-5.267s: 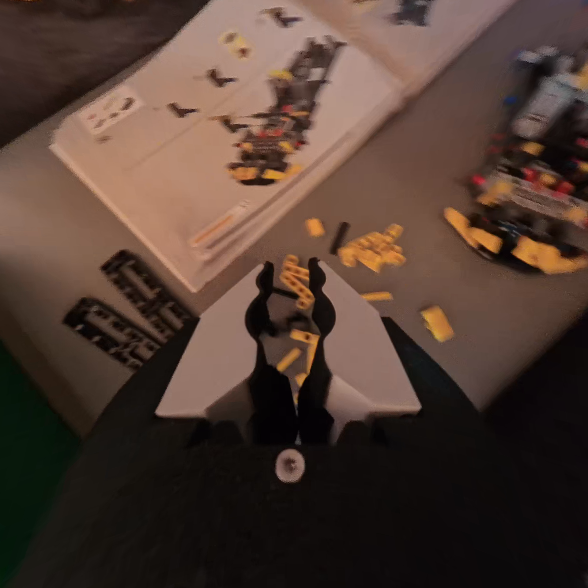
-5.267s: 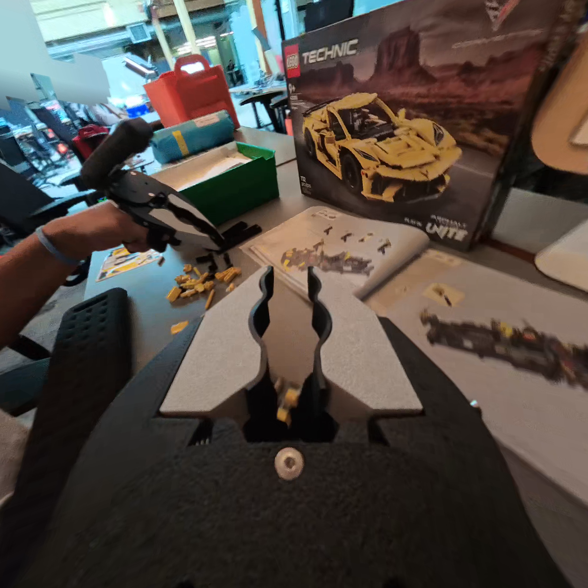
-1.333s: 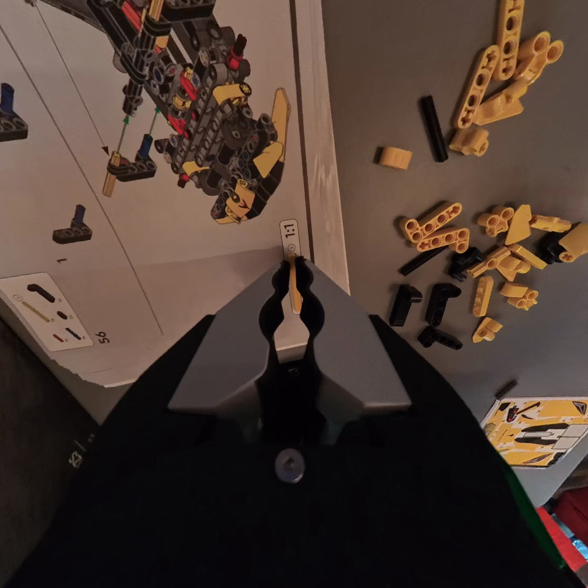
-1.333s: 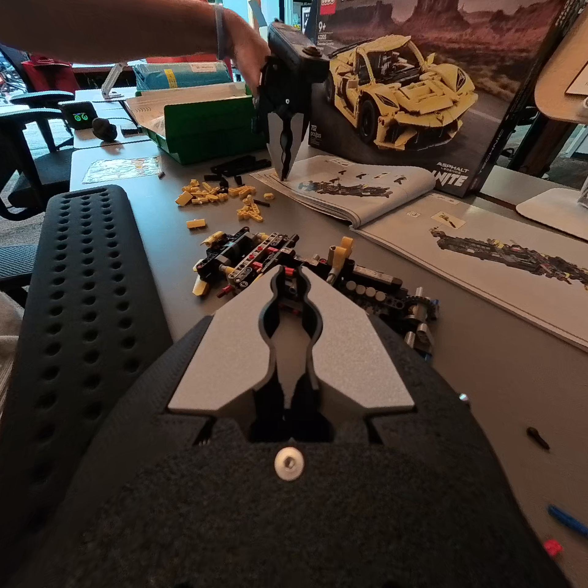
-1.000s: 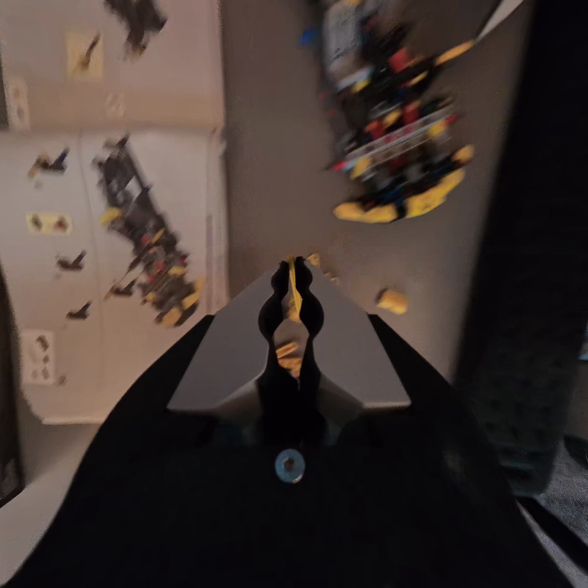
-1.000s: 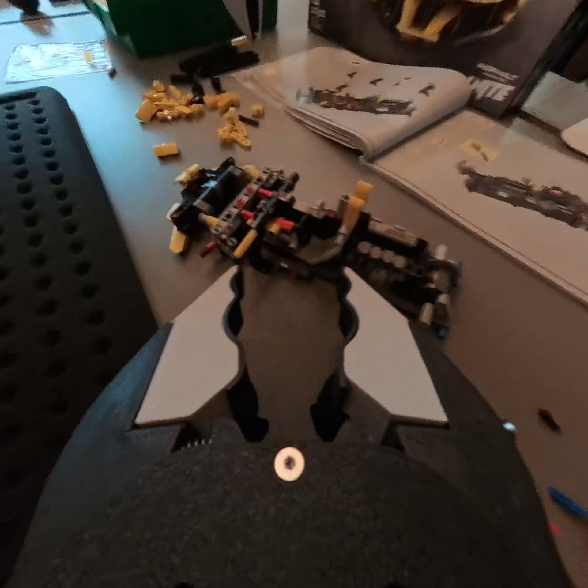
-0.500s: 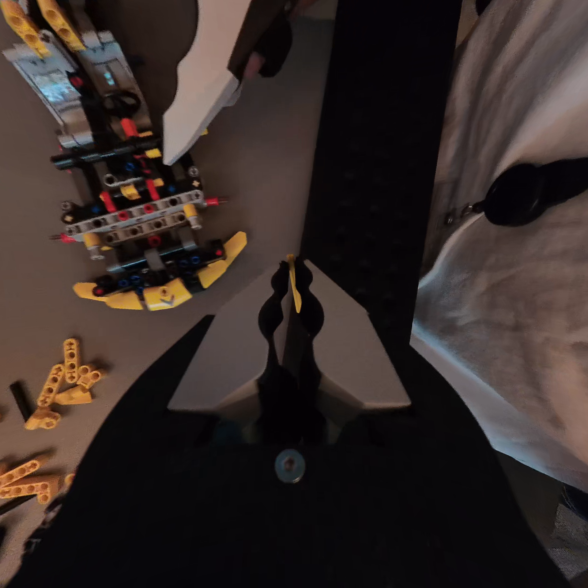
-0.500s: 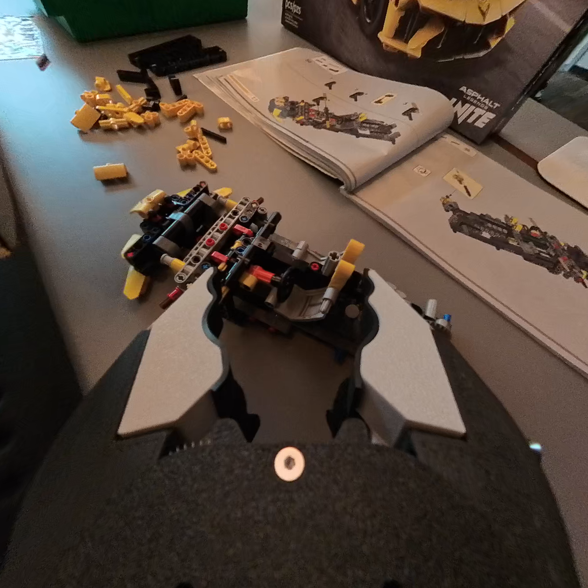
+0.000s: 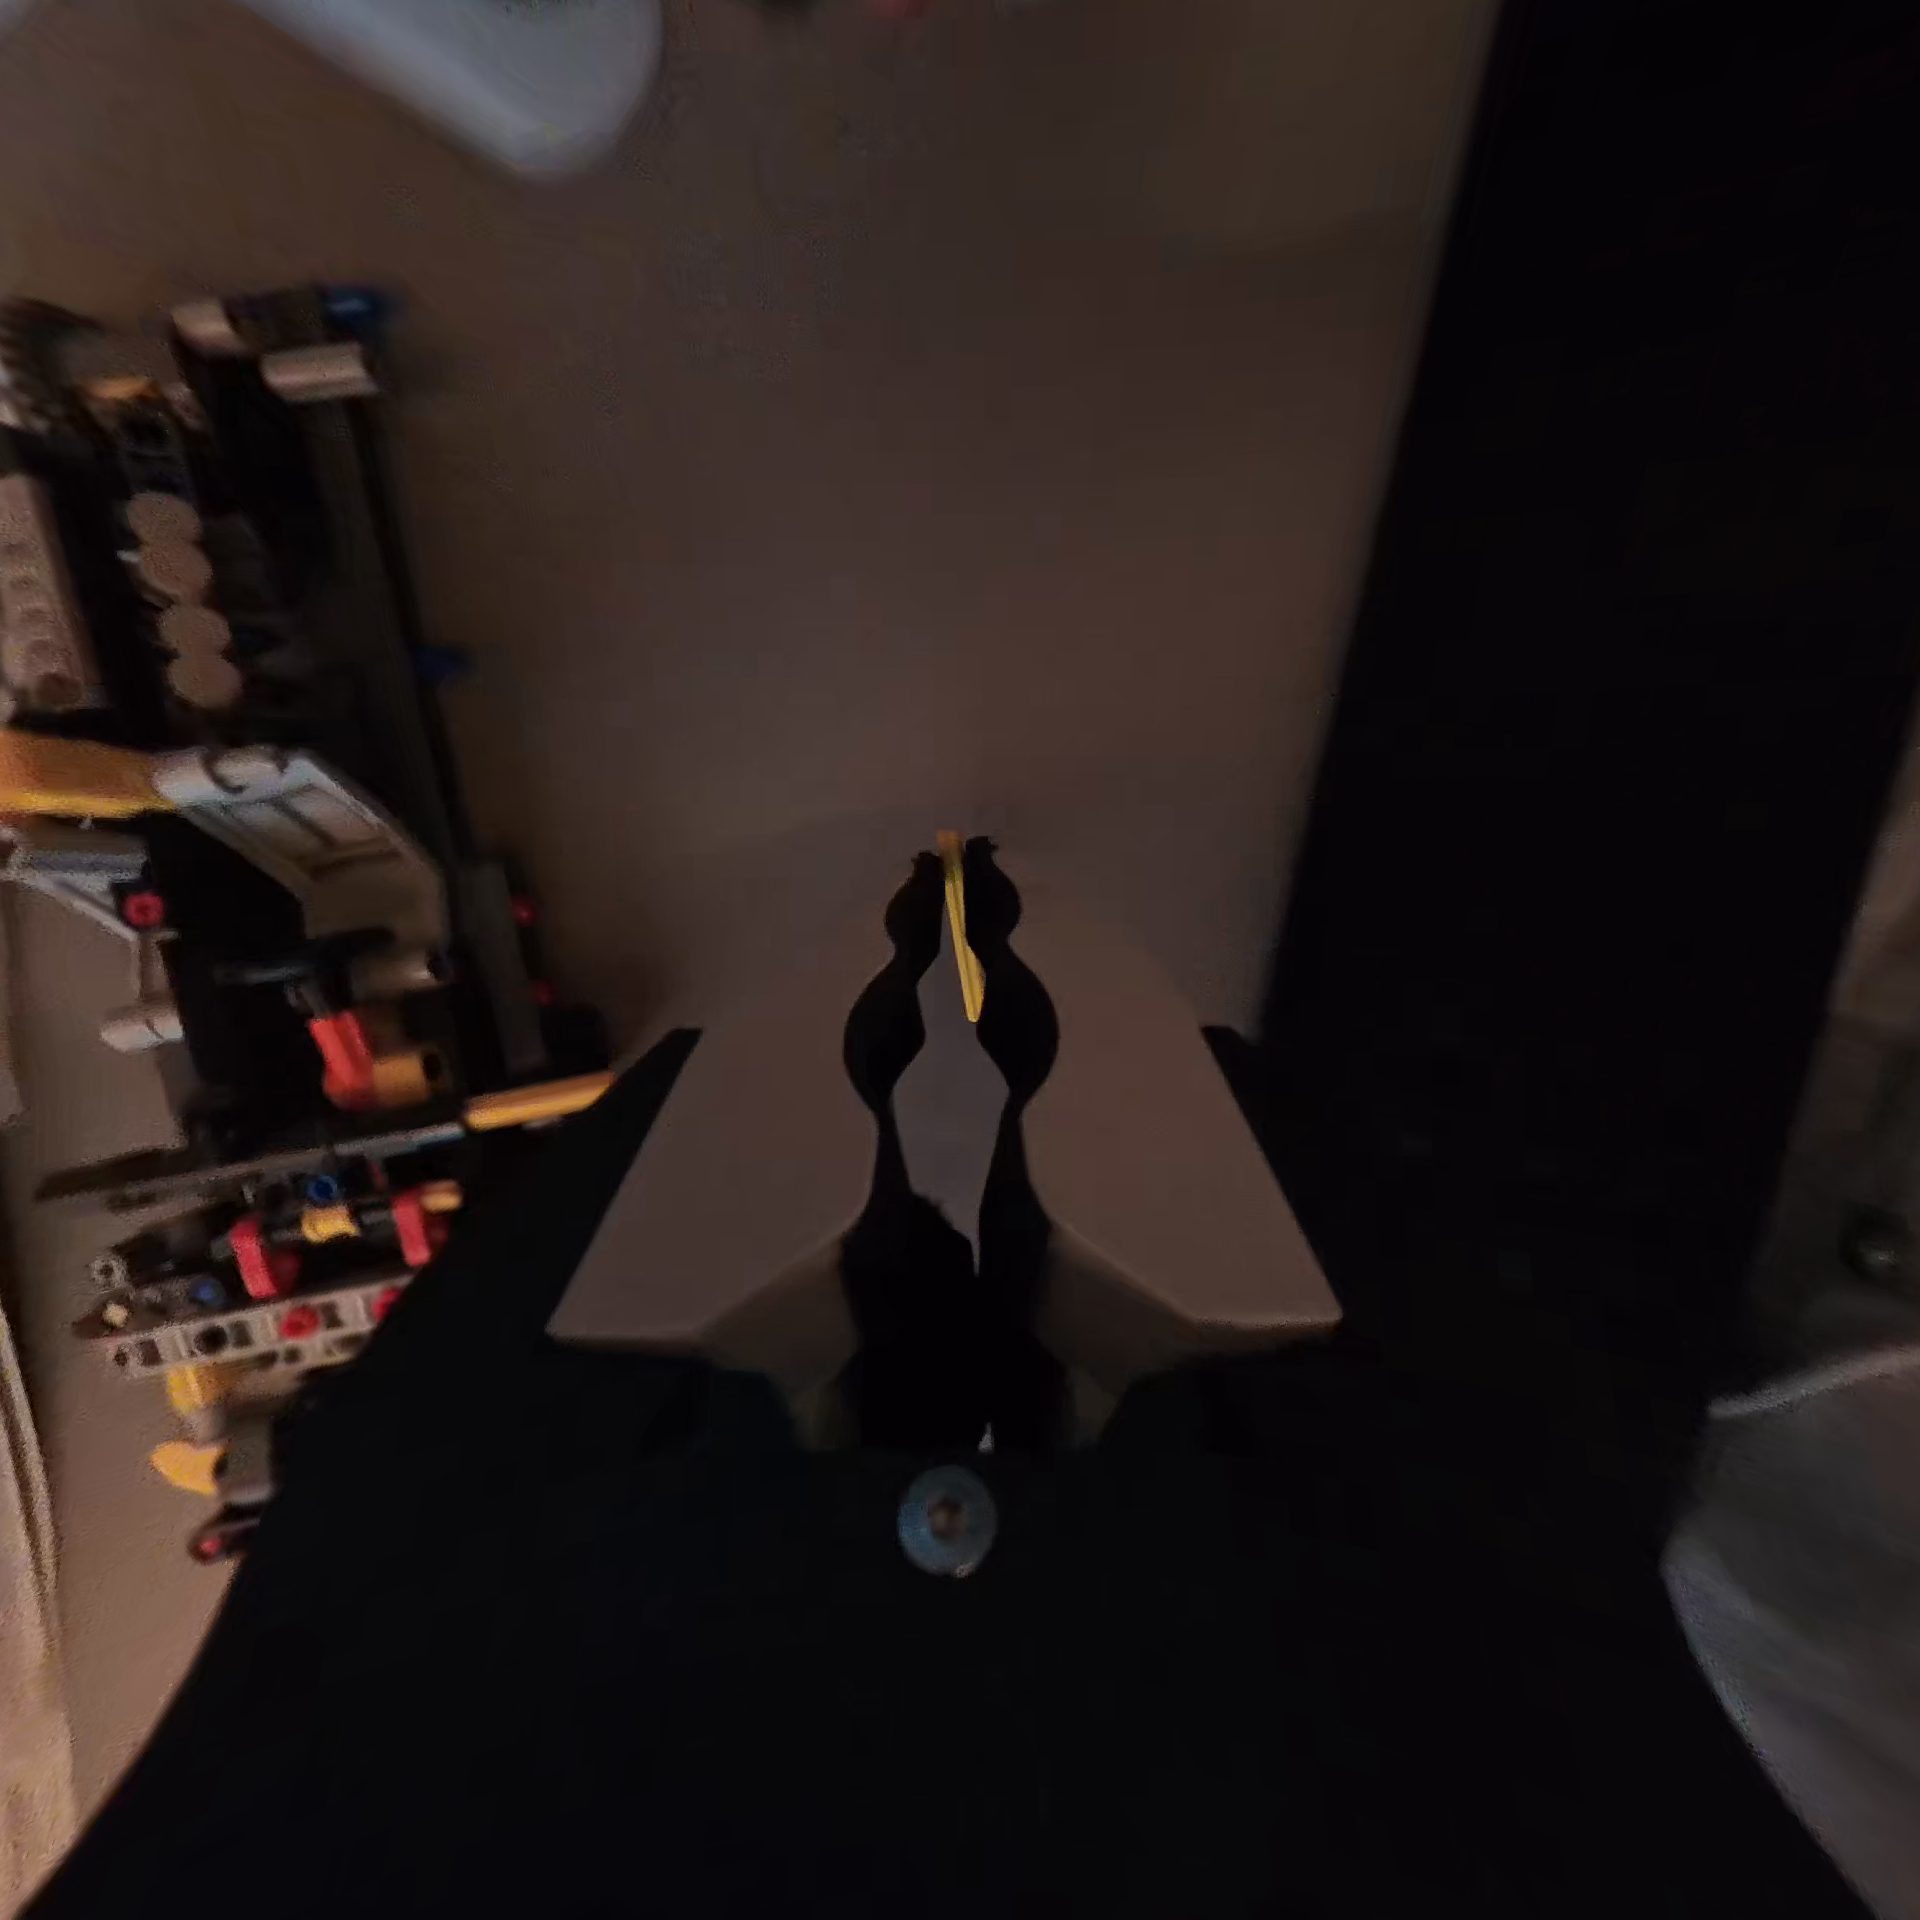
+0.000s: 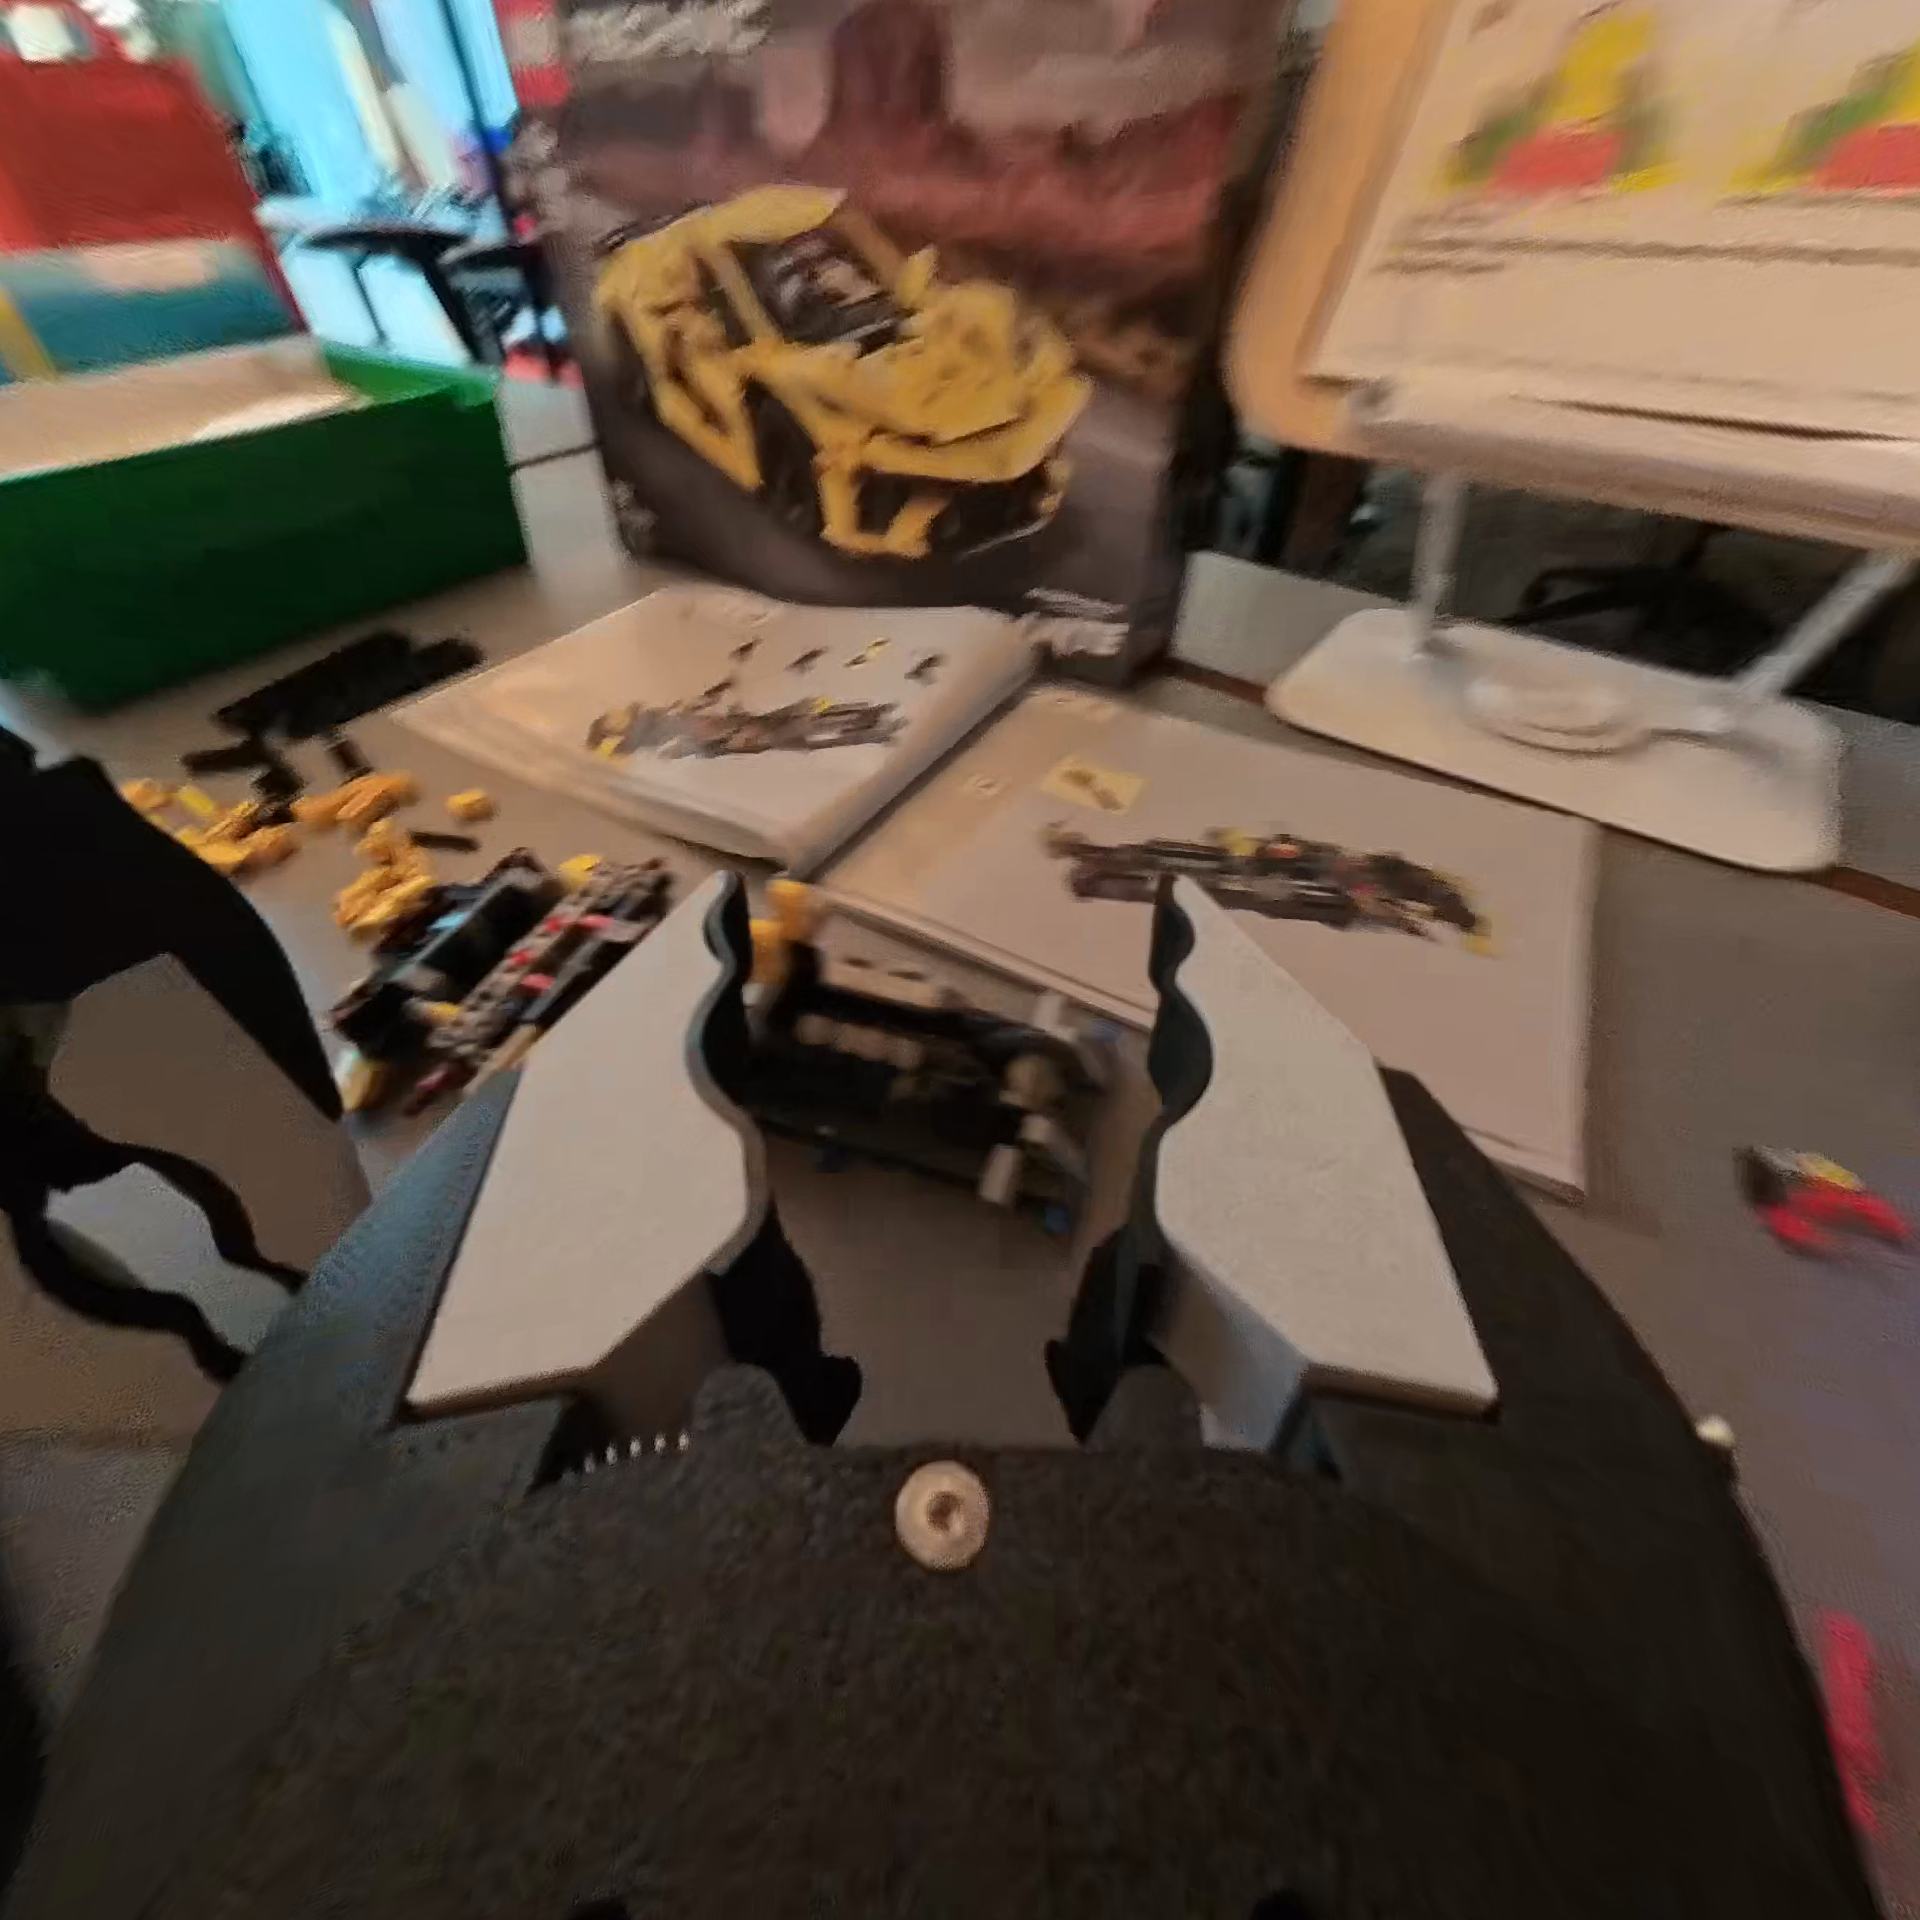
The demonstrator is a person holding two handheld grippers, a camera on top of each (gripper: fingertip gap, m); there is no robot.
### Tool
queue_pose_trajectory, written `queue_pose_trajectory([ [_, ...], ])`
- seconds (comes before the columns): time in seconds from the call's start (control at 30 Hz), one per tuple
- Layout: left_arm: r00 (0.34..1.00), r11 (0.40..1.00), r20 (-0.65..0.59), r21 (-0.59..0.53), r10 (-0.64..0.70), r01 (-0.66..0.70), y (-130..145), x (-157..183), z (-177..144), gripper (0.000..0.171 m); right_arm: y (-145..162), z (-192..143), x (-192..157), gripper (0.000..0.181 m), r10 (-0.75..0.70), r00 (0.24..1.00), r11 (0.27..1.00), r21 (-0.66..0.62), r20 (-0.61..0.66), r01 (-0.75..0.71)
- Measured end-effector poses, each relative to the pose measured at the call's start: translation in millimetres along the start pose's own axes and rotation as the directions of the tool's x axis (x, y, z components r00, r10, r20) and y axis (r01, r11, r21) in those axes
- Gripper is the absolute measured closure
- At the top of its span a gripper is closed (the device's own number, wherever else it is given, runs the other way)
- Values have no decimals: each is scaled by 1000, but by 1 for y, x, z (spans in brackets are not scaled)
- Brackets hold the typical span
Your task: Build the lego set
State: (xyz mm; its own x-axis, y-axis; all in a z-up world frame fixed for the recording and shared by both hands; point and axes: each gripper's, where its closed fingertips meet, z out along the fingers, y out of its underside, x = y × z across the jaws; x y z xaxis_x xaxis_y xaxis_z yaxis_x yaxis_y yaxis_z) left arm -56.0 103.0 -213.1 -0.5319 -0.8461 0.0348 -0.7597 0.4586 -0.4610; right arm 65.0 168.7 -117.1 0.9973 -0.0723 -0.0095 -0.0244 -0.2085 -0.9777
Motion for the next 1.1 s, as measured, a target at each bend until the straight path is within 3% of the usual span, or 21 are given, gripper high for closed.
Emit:
queue_pose_trajectory([
  [0.13,999,1000,-49,-28,11,-12,-3,-4,11,170,29,-36,42,106,62,991,998,-24,-120,-66],
  [0.27,998,1000,-66,-18,15,-16,-3,-6,14,170,34,-51,38,107,30,989,1000,3,-146,-30],
  [0.43,999,1000,-50,-14,16,-17,-6,-4,16,169,34,-47,32,111,-3,992,1000,11,-128,4],
  [0.53,1000,1000,1,14,-21,21,-6,-12,12,147,36,-46,35,116,18,992,1000,-1,-127,-18],
  [0.63,992,983,71,159,-106,93,-10,-26,-15,139,33,-49,38,116,38,990,999,27,-133,-35],
  [0.73,973,908,55,374,-226,190,-1,-32,-63,140,25,-55,40,115,28,987,998,66,-156,-18],
  [0.8,927,833,84,473,-365,285,31,-48,-98,140,22,-58,39,115,8,985,997,75,-174,5],
  [0.93,732,722,227,497,-643,480,146,-91,-142,138,26,-54,25,115,-7,989,999,47,-148,14],
  [1.0,619,695,330,450,-712,560,203,-107,-150,137,29,-50,19,116,-30,990,999,29,-141,34],
  [1.1,598,720,402,409,-694,561,238,-117,-153,139,32,-45,10,116,-47,992,999,6,-120,48],
])
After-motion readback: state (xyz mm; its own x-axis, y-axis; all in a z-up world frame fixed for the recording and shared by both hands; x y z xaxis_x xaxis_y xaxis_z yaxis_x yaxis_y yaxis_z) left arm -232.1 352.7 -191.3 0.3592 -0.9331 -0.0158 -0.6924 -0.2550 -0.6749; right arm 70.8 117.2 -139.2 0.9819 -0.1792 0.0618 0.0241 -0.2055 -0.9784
